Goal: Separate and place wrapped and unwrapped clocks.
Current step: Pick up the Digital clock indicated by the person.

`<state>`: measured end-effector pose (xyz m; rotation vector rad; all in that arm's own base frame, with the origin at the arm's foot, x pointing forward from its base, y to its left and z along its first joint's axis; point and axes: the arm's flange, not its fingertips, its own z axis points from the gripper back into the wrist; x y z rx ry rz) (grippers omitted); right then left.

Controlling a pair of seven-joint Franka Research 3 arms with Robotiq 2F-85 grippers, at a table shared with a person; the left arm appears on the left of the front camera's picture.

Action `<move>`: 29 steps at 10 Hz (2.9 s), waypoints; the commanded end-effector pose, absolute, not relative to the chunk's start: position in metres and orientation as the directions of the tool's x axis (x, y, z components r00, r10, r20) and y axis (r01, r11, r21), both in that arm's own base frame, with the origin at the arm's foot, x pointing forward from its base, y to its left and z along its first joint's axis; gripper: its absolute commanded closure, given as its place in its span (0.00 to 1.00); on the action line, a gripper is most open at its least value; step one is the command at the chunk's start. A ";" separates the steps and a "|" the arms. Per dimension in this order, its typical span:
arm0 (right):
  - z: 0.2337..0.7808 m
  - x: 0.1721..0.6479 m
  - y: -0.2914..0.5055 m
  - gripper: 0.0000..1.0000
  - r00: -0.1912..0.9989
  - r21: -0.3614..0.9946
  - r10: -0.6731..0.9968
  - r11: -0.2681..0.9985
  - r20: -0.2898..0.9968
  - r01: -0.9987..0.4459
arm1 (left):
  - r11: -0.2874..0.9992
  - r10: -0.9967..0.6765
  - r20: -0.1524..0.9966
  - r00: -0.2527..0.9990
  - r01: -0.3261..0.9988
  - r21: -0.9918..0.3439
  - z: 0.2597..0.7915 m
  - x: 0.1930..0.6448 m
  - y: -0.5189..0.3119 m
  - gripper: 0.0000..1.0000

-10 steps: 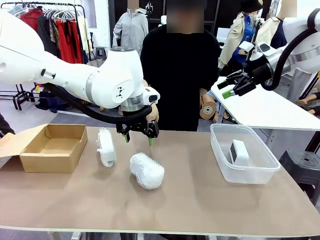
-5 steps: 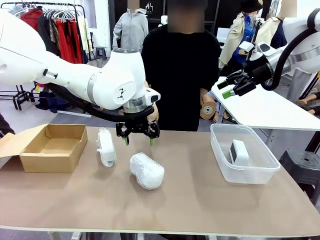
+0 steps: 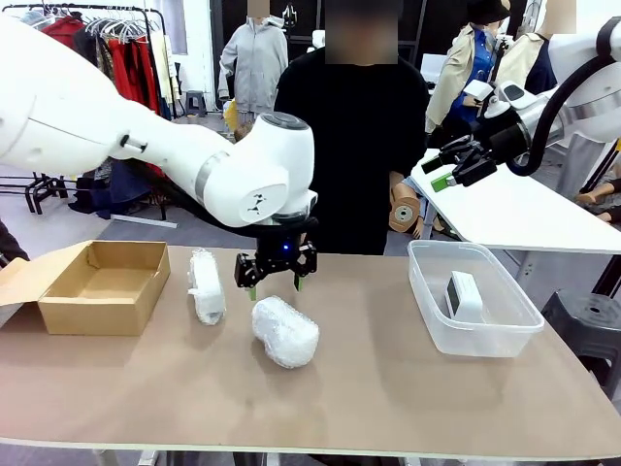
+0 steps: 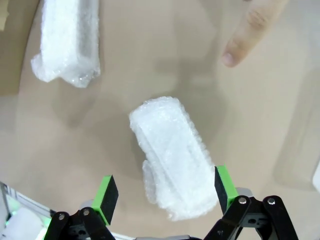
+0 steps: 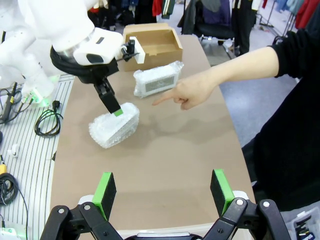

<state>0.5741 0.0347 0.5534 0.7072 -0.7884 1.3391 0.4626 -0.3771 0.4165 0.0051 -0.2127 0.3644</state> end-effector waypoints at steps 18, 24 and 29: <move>0.555 0.574 0.034 0.00 0.056 -0.006 0.559 0.109 0.827 -0.994 | 0.807 0.586 0.074 0.807 -0.590 0.038 0.379 0.470 -0.414 0.00; 0.555 0.574 0.034 0.00 0.056 -0.006 0.559 0.109 0.827 -0.994 | 0.740 0.661 0.103 0.743 -0.668 0.075 0.364 0.467 -0.415 0.00; 0.555 0.574 0.034 0.00 0.056 -0.006 0.559 0.109 0.827 -0.994 | 0.718 0.684 0.091 0.724 -0.690 0.095 0.346 0.479 -0.411 0.00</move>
